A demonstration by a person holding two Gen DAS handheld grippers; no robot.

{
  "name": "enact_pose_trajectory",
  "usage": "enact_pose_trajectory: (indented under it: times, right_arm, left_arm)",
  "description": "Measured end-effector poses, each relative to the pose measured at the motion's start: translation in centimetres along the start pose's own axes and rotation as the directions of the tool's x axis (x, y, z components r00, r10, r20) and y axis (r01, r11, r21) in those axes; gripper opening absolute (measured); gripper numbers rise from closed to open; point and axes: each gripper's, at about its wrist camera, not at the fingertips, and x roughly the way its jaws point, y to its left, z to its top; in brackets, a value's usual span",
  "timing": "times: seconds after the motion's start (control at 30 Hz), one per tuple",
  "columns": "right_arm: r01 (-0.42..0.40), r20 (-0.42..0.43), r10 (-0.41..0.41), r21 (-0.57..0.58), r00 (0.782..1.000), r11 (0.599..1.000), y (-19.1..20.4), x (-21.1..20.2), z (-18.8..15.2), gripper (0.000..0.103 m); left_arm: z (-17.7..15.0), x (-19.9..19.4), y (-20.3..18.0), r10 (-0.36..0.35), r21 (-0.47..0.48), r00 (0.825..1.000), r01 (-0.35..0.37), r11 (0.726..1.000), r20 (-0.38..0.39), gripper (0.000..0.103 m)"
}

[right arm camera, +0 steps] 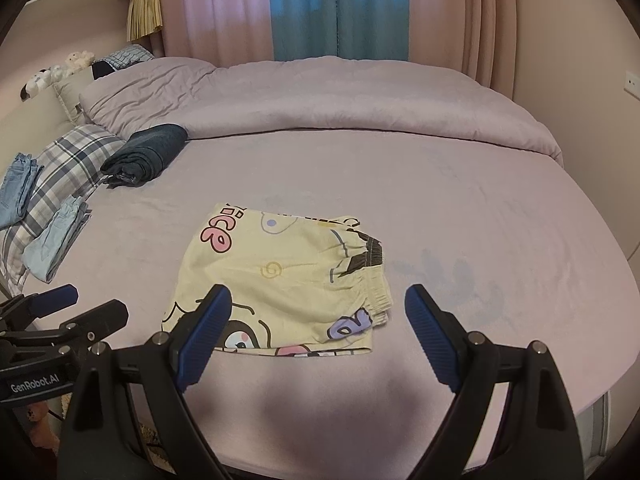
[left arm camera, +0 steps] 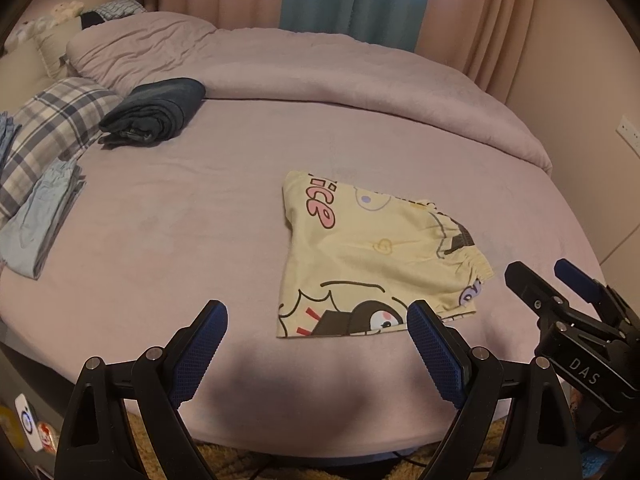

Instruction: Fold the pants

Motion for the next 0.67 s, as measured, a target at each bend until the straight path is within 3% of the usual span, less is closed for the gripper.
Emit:
enact_pose_trajectory:
  times: [0.67]
  right_arm:
    - [0.006,-0.016,-0.006,-0.009,1.0,1.0,0.14,0.44,-0.3,0.09]
  left_arm:
    - [0.22,-0.59,-0.09,-0.006,0.011,1.0,0.006,1.0,0.012,0.091]
